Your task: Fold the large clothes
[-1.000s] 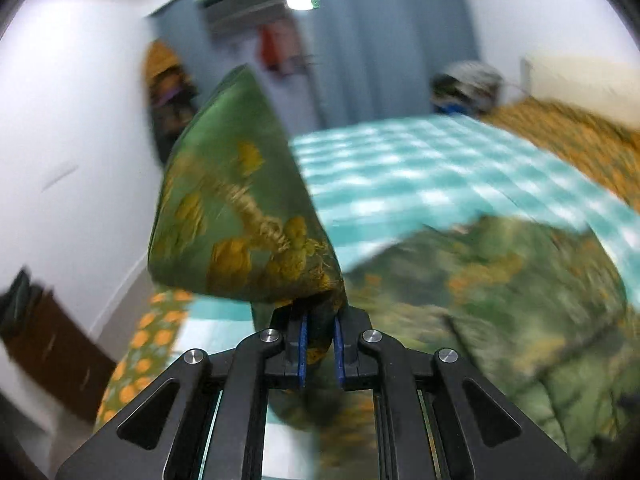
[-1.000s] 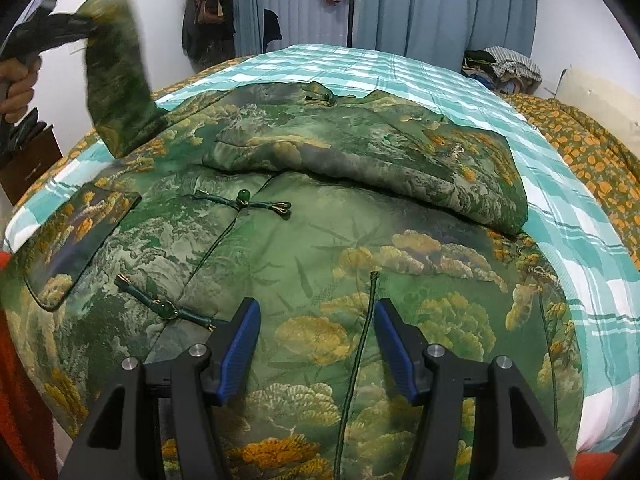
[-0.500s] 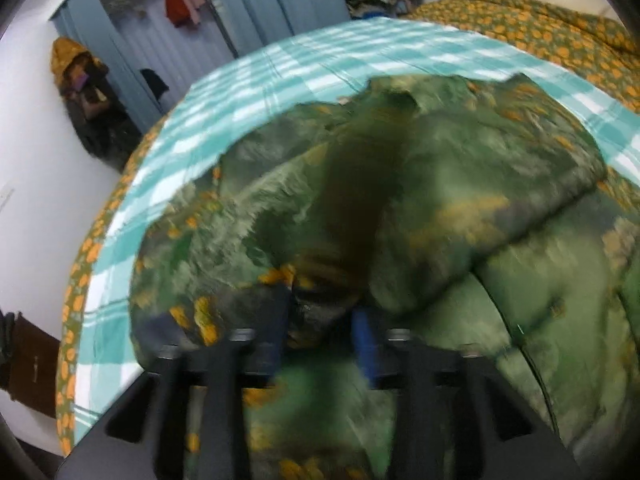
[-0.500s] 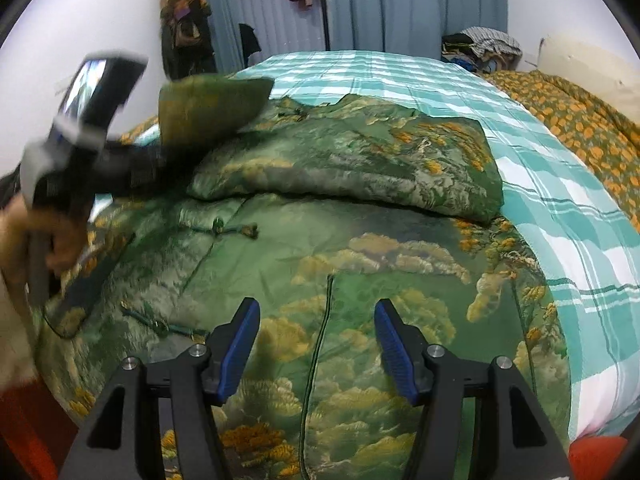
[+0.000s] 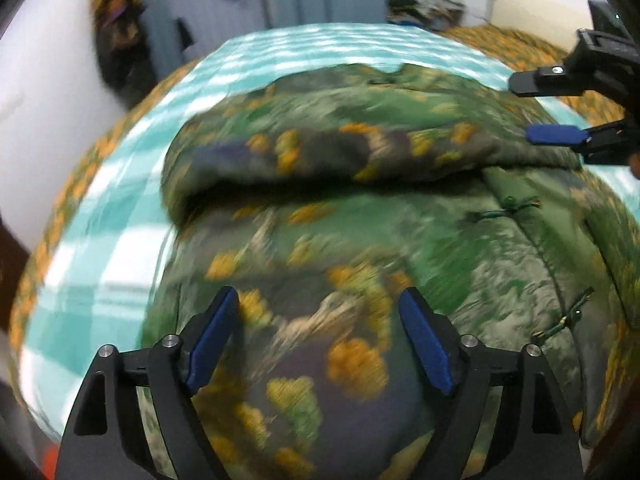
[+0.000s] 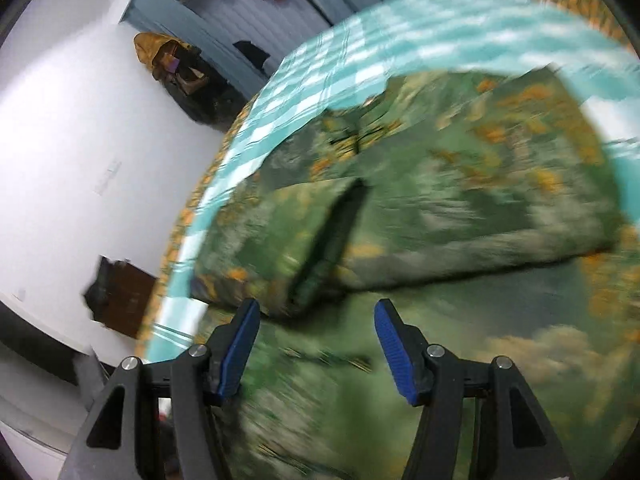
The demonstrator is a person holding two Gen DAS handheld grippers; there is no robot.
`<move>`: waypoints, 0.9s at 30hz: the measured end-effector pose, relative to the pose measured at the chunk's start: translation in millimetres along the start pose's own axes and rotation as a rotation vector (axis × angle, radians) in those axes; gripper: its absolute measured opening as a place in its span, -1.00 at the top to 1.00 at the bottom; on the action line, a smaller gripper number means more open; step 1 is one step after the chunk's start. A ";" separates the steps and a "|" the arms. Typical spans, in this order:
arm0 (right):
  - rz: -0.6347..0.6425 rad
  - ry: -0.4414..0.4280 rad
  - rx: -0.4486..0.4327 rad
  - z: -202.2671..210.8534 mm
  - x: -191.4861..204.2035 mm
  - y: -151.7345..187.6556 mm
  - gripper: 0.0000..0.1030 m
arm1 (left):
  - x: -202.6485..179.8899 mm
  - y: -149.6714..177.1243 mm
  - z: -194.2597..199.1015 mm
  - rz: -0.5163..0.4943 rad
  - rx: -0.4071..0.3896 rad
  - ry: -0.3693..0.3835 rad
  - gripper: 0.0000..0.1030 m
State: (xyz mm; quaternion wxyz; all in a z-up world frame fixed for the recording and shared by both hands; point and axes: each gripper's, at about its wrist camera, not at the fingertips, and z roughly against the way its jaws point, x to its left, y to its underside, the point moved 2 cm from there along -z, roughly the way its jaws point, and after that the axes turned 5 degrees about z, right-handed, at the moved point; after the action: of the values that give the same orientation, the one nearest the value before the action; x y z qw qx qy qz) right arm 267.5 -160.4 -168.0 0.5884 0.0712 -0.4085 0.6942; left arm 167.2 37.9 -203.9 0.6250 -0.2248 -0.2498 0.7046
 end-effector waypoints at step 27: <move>0.224 0.383 0.020 -85.5 -22.1 -59.8 0.35 | 17.5 0.6 -4.6 0.059 0.028 0.056 -0.72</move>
State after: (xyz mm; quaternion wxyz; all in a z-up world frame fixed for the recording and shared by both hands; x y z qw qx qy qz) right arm 359.1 -123.1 -208.0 0.5736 -0.1018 -0.2877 0.7601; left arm 167.5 55.5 -207.9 0.6136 -0.2429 -0.2157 0.7197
